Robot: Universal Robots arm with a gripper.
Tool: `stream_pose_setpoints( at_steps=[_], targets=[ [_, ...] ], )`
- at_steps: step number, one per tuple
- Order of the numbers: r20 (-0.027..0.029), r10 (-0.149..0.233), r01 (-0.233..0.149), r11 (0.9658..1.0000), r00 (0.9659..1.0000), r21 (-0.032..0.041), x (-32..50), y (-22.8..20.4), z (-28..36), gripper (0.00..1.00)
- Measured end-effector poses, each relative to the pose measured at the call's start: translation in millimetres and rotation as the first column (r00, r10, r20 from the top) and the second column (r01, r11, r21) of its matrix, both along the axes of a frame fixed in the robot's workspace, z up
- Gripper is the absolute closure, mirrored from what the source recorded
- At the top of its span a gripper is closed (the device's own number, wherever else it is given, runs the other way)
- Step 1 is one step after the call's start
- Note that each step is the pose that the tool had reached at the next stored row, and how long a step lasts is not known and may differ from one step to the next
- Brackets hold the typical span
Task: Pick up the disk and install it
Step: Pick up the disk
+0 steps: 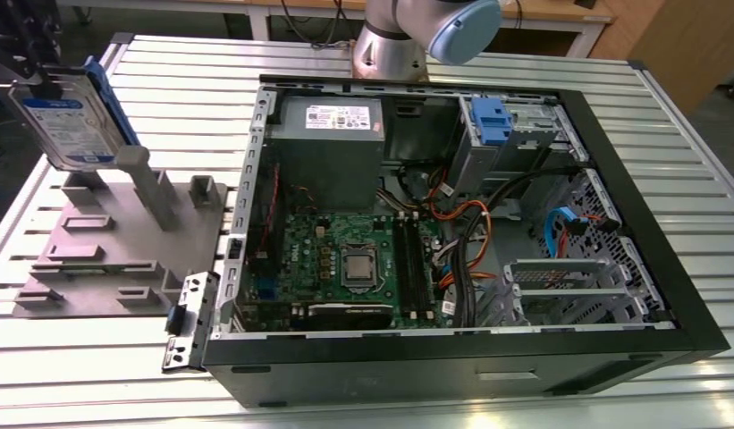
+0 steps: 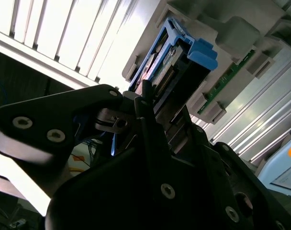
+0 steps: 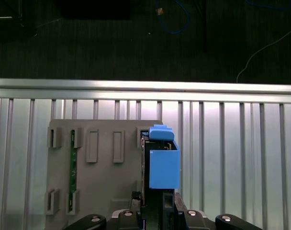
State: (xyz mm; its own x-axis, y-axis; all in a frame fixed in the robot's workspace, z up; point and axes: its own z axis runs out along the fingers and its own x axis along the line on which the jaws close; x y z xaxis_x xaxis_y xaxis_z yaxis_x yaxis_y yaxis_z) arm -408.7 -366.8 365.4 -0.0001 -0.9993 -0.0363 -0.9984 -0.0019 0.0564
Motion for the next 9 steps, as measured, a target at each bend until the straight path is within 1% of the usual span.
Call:
stream_pose_setpoints(
  at_steps=[9],
  targets=[
    [-0.0001,0.0,0.0,1.0,1.0,0.0,0.0,0.0,2.9,0.65]
  ],
)
